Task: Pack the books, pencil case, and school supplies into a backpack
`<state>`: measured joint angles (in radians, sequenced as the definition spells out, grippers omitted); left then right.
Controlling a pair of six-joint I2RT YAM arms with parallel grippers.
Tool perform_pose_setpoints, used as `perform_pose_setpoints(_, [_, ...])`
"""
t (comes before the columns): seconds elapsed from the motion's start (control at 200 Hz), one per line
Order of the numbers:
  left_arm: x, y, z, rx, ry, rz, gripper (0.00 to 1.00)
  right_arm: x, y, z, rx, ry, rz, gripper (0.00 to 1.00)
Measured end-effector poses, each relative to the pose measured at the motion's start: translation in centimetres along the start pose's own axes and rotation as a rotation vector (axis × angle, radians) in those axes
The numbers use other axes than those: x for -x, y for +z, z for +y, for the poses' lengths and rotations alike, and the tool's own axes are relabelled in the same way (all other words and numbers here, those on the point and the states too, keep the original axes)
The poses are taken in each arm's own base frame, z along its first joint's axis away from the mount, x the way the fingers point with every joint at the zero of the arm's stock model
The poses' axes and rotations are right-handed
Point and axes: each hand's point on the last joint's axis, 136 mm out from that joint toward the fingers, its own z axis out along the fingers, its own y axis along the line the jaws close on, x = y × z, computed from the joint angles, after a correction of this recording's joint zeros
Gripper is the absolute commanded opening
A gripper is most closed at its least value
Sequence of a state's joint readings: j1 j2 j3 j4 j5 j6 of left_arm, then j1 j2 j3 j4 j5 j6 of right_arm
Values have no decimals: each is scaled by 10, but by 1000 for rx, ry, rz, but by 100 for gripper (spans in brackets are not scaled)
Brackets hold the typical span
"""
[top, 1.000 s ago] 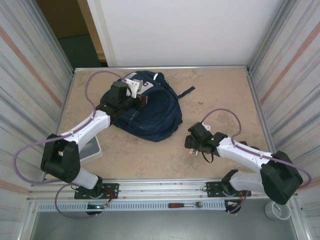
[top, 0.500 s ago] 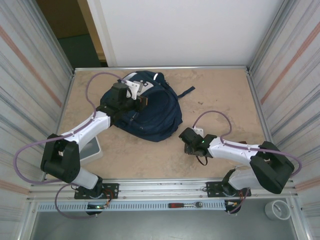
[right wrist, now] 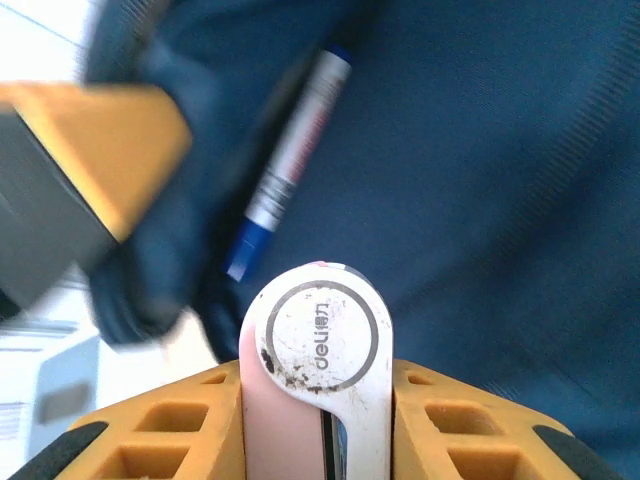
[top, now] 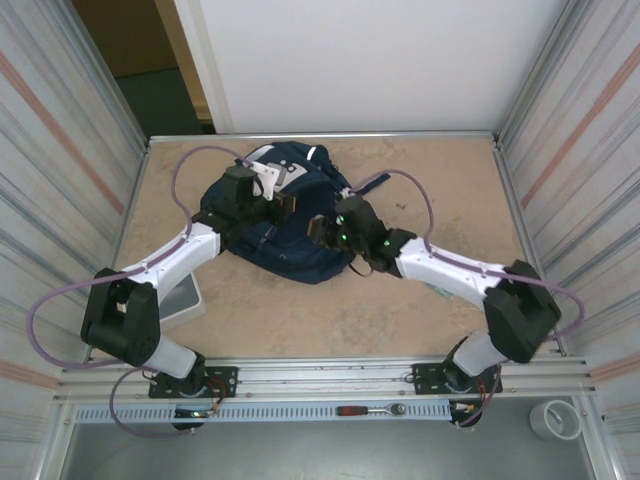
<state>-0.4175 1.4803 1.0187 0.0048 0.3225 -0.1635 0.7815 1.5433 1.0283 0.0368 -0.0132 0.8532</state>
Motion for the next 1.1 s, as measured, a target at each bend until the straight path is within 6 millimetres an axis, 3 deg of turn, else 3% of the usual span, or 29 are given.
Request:
perform_pose_setpoints(0.11, [1, 0, -1, -5, -12, 0, 0, 25, 35, 10, 68, 80, -29, 36])
perform_pose_setpoints(0.245, [6, -2, 0, -3, -34, -10, 0, 37, 77, -7, 58, 177, -46, 53])
perform_pose_setpoints(0.376, [9, -2, 2, 8, -44, -15, 0, 37, 88, -15, 43, 203, -44, 61])
perform_pose_setpoints(0.546, [11, -3, 2, 9, -47, -20, 0, 40, 72, -10, 43, 142, -54, 60])
perform_pose_setpoints(0.691, [11, -3, 2, 8, -49, -19, 0, 42, 24, -1, 60, 54, -75, 62])
perform_pose_setpoints(0.782, [11, -3, 3, 12, -49, -20, 0, 41, -11, -7, 34, -6, -107, 67])
perform_pose_setpoints(0.847, [11, -3, 3, 12, -49, -20, 0, 40, -34, -23, -17, -39, -129, 70])
perform_pose_setpoints(0.922, [11, -3, 2, 11, -49, -20, 0, 43, -56, -59, -125, -55, -150, 74])
perform_pose_setpoints(1.002, [11, -3, 2, 11, -49, -21, 0, 49, -75, -117, -280, -16, -162, 77])
perform_pose_setpoints(1.102, [11, -2, 2, 10, -49, -24, 0, 40, -98, -188, -469, 53, -140, 82])
